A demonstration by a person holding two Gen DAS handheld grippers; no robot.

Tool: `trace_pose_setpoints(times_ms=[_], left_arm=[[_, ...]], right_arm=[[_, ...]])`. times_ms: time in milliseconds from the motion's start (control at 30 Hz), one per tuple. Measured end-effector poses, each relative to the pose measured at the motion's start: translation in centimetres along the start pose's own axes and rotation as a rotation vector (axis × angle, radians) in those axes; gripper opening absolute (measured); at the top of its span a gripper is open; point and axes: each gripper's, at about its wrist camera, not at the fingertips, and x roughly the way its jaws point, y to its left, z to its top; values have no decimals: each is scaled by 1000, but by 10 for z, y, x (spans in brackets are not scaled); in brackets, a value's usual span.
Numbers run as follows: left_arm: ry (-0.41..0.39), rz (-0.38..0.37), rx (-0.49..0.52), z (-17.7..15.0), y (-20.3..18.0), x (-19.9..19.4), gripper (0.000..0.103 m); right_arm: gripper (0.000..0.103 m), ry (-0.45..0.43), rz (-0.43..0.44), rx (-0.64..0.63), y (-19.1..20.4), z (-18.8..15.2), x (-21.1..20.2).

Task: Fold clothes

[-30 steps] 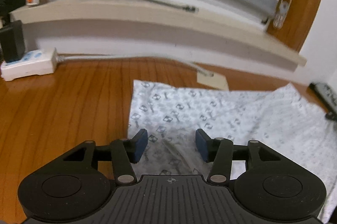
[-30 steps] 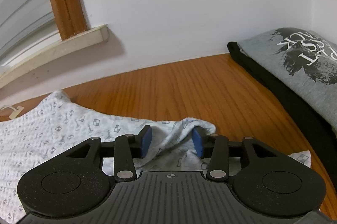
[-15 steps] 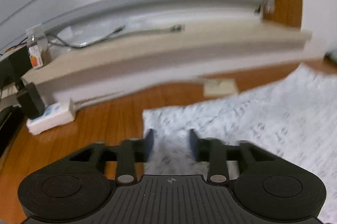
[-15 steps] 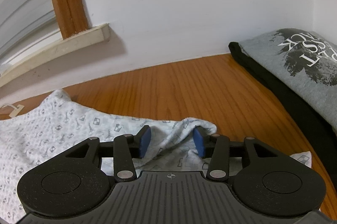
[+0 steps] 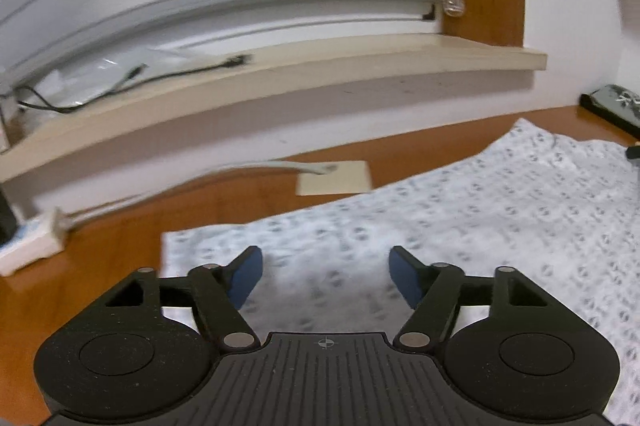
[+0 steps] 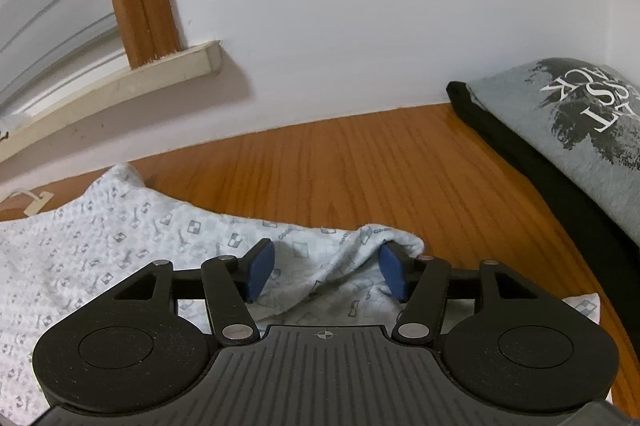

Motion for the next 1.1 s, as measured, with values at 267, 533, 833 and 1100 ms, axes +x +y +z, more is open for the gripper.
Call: trace_pose_setpoints(times_ms=[267, 533, 833, 1100], left_arm=[[53, -23, -7, -10, 0, 20, 78], [48, -42, -30, -11, 6, 21, 79], [15, -3, -12, -17, -3, 0, 81], [-13, -60, -34, -32, -7, -44, 82]], right_arm=[[55, -5, 38, 51, -8, 6, -4], [18, 3, -10, -9, -18, 22, -43], [45, 35, 27, -164, -11, -4, -65], [43, 58, -28, -264, -7, -30, -68]])
